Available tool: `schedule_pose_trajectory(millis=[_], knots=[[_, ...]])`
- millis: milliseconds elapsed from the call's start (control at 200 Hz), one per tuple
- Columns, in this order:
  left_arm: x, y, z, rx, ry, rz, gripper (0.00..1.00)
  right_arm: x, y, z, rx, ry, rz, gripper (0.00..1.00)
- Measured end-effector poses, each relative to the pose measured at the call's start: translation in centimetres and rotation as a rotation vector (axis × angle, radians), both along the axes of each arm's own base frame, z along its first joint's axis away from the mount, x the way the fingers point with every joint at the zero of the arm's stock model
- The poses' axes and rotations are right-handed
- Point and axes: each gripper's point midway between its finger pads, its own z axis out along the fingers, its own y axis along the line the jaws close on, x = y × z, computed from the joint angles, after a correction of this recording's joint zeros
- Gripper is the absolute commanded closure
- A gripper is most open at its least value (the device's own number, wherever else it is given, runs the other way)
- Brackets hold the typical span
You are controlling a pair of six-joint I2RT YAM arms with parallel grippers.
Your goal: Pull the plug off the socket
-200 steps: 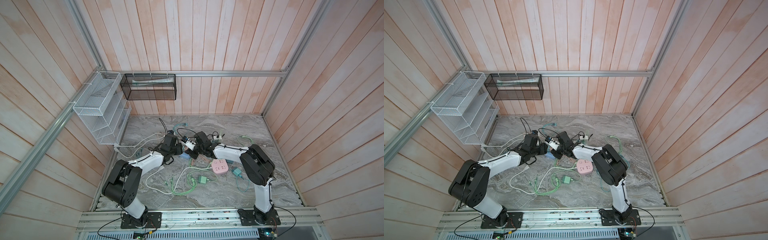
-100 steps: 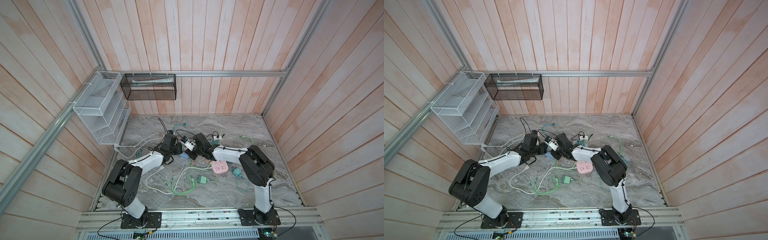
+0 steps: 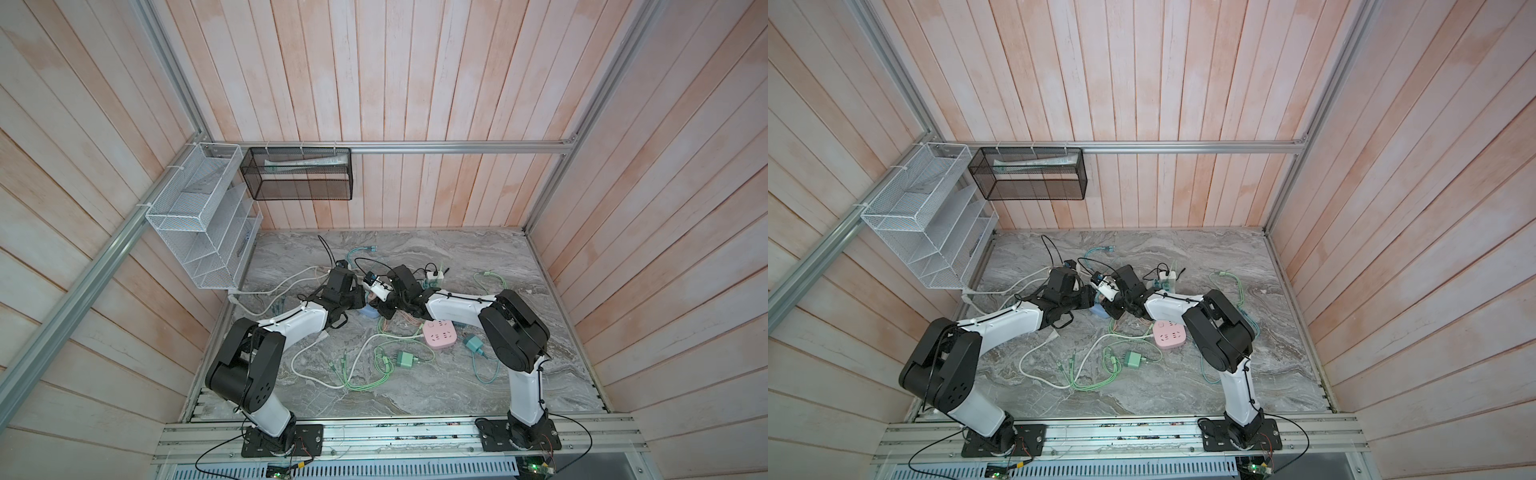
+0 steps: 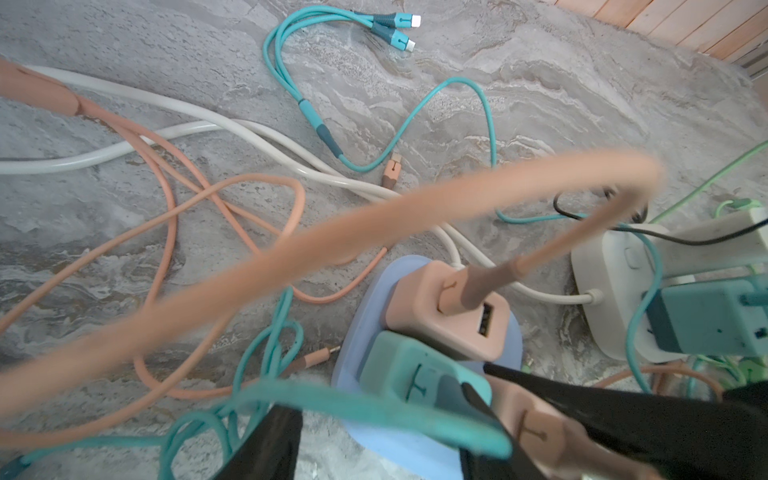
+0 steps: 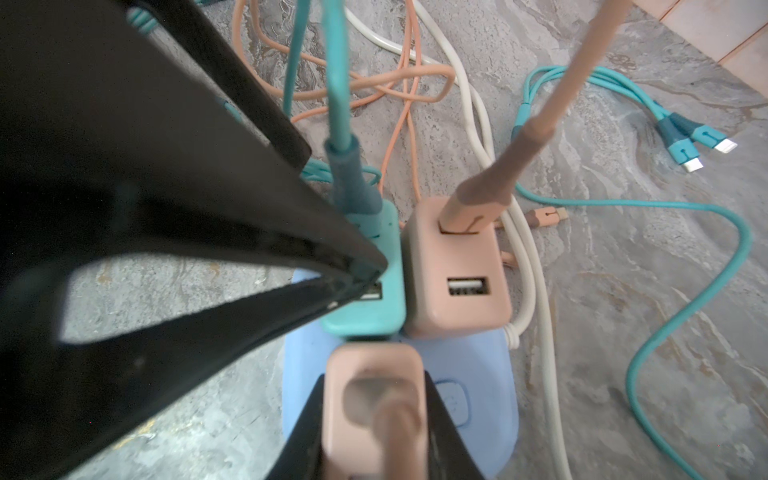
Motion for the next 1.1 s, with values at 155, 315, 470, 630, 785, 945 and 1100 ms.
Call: schedule_pose_trajectory(millis=[155,315,470,630,785,945,1100], knots=[[0.07,-0.1,-0.07,0.003,0.0,-0.004,0.4,0.1,-0.12,0.01,0.004,0.006,-0.001,1.0],[0.13,-0.25,-0.05,0.004,-0.003,-0.005,0.4,0.14,-0.25,-0.03,0.003,0.012,0.0,1.0],[0.14,-0.32,-0.08,0.006,-0.003,-0.006,0.4,0.17,-0.29,-0.03,0.003,0.013,-0.001,1.0],[0.21,-0.43,-0.06,0.007,-0.005,-0.007,0.4,0.28,-0.45,-0.04,0.005,0.017,0.0,1.0],[0.35,-0.63,-0.06,0.007,-0.01,-0.009,0.4,0.35,-0.59,-0.04,0.01,0.024,0.005,1.0],[0.36,-0.66,-0.05,0.01,-0.013,-0.011,0.4,0.33,-0.59,-0.02,0.013,0.027,0.007,1.0],[0.38,-0.65,-0.03,0.012,-0.014,-0.01,0.4,0.35,-0.6,-0.01,0.013,0.028,0.007,1.0]])
